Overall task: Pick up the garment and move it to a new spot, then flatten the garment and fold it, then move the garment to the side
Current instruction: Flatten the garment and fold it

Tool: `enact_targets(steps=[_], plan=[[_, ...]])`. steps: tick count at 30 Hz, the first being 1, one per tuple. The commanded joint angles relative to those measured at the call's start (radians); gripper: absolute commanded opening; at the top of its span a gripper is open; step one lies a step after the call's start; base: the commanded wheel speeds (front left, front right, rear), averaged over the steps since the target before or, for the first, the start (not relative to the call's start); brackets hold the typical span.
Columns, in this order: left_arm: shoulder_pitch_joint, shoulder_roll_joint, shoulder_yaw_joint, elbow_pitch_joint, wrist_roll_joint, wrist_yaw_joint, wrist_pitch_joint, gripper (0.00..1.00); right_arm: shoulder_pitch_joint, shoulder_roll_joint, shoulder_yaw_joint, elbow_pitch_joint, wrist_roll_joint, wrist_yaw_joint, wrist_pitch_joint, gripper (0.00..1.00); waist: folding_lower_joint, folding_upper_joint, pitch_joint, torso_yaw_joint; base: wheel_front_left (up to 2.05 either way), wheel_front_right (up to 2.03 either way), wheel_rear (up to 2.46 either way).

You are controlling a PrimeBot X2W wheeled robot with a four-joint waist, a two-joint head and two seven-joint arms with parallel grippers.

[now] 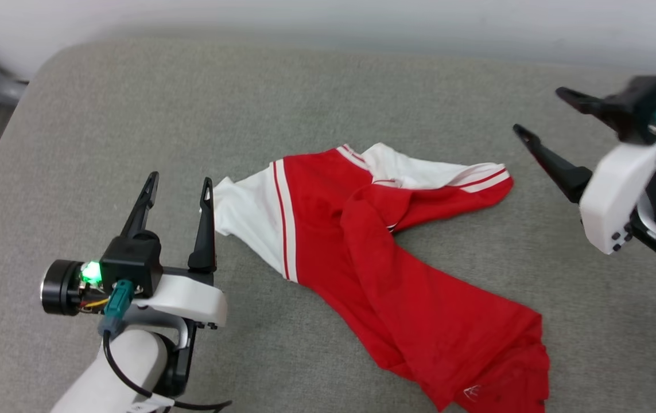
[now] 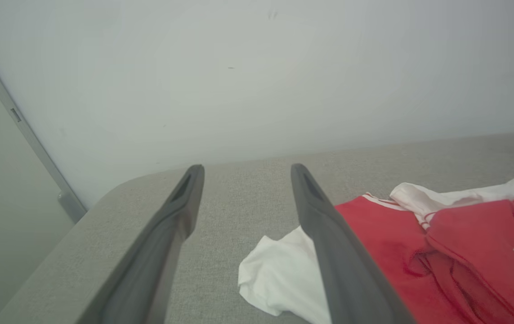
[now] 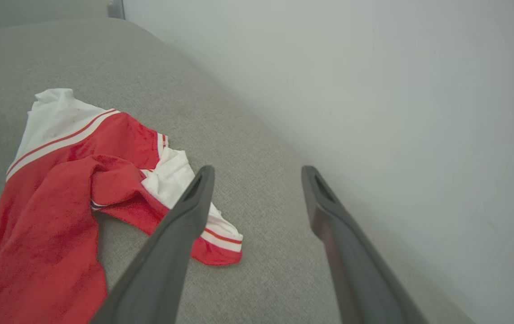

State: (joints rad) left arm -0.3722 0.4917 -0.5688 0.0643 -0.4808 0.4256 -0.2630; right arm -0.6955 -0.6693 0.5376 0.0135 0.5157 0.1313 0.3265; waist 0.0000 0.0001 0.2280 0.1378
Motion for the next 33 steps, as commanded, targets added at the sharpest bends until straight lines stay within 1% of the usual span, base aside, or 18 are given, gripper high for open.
enact_targets(steps=[1,5,6,10,13,16,22,23,26,27,30,33], plan=[[0.027,-0.026,0.028,-0.017,0.026,-0.002,-0.002,1.0,-0.065,-0.025,0.066,0.016,0.044,-0.001,0.056,1.0,0.0,-0.0001,0.043,0.029,0.0,0.0,0.0],[0.068,-0.096,0.092,-0.055,0.097,-0.018,-0.002,1.0,-0.241,-0.06,0.233,0.074,0.178,-0.001,0.25,1.0,0.0,-0.0001,0.096,0.053,0.0,0.0,0.0],[0.079,-0.145,0.13,-0.077,0.14,-0.041,-0.002,1.0,-0.351,-0.058,0.32,0.131,0.248,-0.001,0.378,1.0,0.0,-0.0001,0.14,0.076,0.0,0.0,0.0],[0.075,-0.206,0.174,-0.087,0.187,-0.086,-0.002,1.0,-0.471,-0.04,0.417,0.206,0.295,-0.001,0.484,1.0,0.0,-0.0001,0.195,0.107,0.0,0.0,0.0],[0.067,-0.247,0.203,-0.093,0.219,-0.115,-0.002,1.0,-0.531,-0.021,0.477,0.263,0.314,-0.001,0.517,1.0,0.0,-0.0001,0.231,0.127,0.0,0.0,0.0],[0.063,-0.283,0.23,-0.092,0.245,-0.146,-0.002,1.0,-0.56,-0.007,0.535,0.32,0.329,-0.001,0.525,1.0,0.0,-0.0001,0.261,0.14,0.0,0.0,0.0],[0.061,-0.339,0.284,-0.077,0.289,-0.199,-0.002,1.0,-0.514,-0.016,0.679,0.402,0.378,0.0,0.53,1.0,0.0,-0.0001,0.284,0.155,0.0,0.0,0.0],[0.061,-0.339,0.284,-0.077,0.289,-0.199,-0.002,1.0,-0.514,-0.016,0.679,0.402,0.378,0.0,0.53,1.0,0.0,-0.0001,0.284,0.155,0.0,0.0,0.0],[0.064,-0.358,0.313,-0.07,0.307,-0.221,-0.002,1.0,-0.494,-0.03,0.719,0.418,0.391,0.0,0.507,1.0,0.0,-0.0001,0.286,0.155,0.0,0.0,0.0],[0.068,-0.362,0.322,-0.069,0.314,-0.227,-0.002,1.0,-0.496,-0.028,0.724,0.418,0.393,0.0,0.485,0.0,0.0,-0.0001,0.286,0.152,0.0,0.0,0.0],[0.078,-0.37,0.346,-0.065,0.334,-0.241,-0.002,1.0,-0.524,-0.021,0.726,0.422,0.395,-0.001,0.4,0.0,0.0,-0.0001,0.278,0.143,0.0,0.0,0.0],[0.085,-0.379,0.365,-0.056,0.35,-0.257,-0.002,1.0,-0.567,-0.016,0.718,0.415,0.399,-0.001,0.29,0.0,0.0,-0.0001,0.259,0.13,0.0,0.0,0.0]])
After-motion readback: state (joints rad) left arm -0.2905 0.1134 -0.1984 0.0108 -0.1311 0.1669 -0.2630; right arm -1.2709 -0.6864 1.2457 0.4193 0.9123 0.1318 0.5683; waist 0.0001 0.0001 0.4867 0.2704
